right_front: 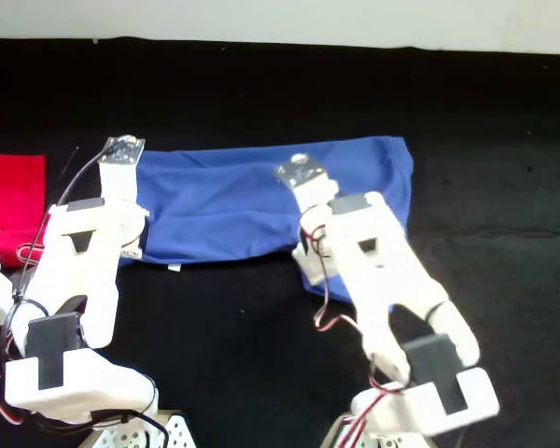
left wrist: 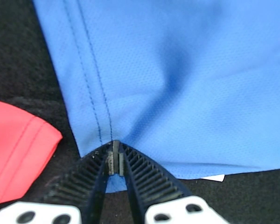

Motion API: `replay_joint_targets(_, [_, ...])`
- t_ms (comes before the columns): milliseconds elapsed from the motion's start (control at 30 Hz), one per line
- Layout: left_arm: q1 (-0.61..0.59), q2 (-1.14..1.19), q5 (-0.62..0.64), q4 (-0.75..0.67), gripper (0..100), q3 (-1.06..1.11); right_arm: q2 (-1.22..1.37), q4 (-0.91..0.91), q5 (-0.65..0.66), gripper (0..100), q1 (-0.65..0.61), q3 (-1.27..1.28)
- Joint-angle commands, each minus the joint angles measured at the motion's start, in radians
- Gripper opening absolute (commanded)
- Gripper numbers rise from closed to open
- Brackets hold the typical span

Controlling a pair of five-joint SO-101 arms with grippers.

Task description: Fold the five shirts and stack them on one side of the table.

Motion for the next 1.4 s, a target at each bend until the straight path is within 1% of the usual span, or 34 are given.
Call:
replay_joint_targets(0, [0.013, 0.01, -0.011, -0.031, 1, 0.001, -0.151, 0.084, 0.029, 0.8, 0.016, -0.033])
replay_joint_targets(67, [0.013, 0.01, -0.011, -0.031, 1, 0.001, -0.197, 0.156, 0.117, 4.2, 0.01, -0.025])
replay_joint_targets(167, [0.013, 0.01, -0.011, -0.031, 1, 0.001, -0.197, 0.246, 0.239, 15.5, 0.012, -0.013])
replay_joint_targets(233, [0.013, 0.01, -0.011, -0.031, 1, 0.001, -0.18, 0.262, 0.336, 21.4, 0.012, 0.022])
replay_joint_targets(300, [0.013, 0.01, -0.011, -0.031, 1, 0.001, -0.16, 0.252, 0.41, 23.5, 0.012, 0.068])
replay_joint_targets(367, [0.013, 0.01, -0.011, -0.031, 1, 0.001, -0.134, 0.217, 0.446, 23.5, 0.012, 0.107])
replay_joint_targets(567, [0.013, 0.01, -0.011, -0.031, 1, 0.001, -0.039, 0.079, 0.457, 23.5, 0.012, 0.137])
replay_joint_targets(867, [0.013, 0.01, -0.011, -0.031, 1, 0.001, 0.182, -0.039, 0.457, 23.4, 0.012, 0.136])
replay_joint_targets(933, [0.013, 0.01, -0.011, -0.031, 1, 0.001, 0.206, -0.051, 0.457, 20.4, 0.013, 0.136])
replay_joint_targets(1000, [0.013, 0.01, -0.011, -0.031, 1, 0.001, 0.217, -0.051, 0.459, 11.5, 0.013, 0.134])
replay_joint_targets(1067, [0.013, 0.01, -0.011, -0.031, 1, 0.001, 0.217, -0.051, 0.459, 0.5, 0.013, 0.134])
replay_joint_targets(1133, [0.013, 0.01, -0.011, -0.031, 1, 0.001, 0.217, -0.051, 0.459, 2.4, 0.031, 0.125])
replay_joint_targets(1233, [0.013, 0.01, -0.011, -0.031, 1, 0.001, 0.209, -0.038, 0.459, 0.4, 0.079, 0.094])
replay_joint_targets(1367, [0.013, 0.01, -0.011, -0.031, 1, 0.001, 0.171, 0.079, 0.459, 0.5, 0.143, 0.019])
